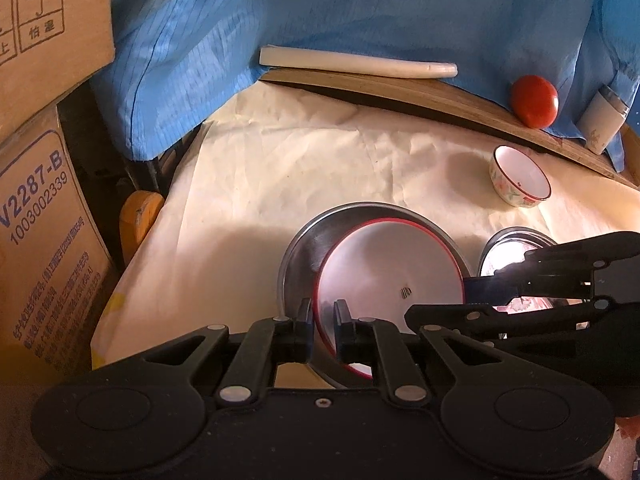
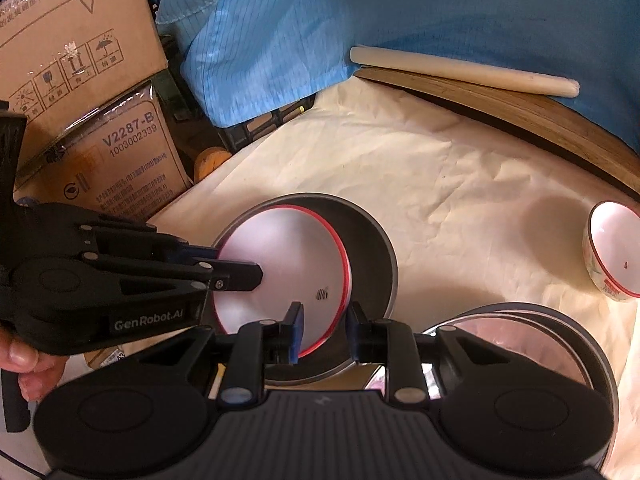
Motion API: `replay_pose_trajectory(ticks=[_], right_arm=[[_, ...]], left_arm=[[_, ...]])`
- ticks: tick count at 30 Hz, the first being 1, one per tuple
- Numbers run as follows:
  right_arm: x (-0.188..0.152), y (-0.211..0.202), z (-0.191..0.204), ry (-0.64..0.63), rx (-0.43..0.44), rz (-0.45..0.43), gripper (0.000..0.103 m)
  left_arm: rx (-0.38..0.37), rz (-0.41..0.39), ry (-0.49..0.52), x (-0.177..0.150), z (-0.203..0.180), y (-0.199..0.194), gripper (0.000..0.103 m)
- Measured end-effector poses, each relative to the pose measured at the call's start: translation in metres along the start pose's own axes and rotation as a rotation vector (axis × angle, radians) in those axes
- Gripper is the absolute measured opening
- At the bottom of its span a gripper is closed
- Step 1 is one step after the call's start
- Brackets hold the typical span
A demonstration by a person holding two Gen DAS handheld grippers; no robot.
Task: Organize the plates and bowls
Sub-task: 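Lower the white bowl into the steel mixing bowl with both grippers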
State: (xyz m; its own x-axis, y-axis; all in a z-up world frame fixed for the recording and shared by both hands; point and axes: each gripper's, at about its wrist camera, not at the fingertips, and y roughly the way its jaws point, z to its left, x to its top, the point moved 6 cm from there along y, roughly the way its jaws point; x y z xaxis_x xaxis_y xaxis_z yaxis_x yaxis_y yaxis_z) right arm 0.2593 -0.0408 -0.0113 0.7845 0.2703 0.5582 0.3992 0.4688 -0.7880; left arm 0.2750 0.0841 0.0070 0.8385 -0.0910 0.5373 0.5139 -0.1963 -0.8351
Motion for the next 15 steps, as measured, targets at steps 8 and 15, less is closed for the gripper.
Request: replay_pose_trajectory(ticks=[8,15], right_arm=[[0.0004,0.0013,0.0021,-0.002,0.019,-0.001,0.038],[0.0005,0.0005,0.0025,-0.002,0.04,-0.004,0.045]], left_arm=[[0.001,0.005,-0.008,0.0019,0.0014,0.0013,0.011],[0.008,0.013,-0.01,0.0031,0.0012,0.0024,0.011]])
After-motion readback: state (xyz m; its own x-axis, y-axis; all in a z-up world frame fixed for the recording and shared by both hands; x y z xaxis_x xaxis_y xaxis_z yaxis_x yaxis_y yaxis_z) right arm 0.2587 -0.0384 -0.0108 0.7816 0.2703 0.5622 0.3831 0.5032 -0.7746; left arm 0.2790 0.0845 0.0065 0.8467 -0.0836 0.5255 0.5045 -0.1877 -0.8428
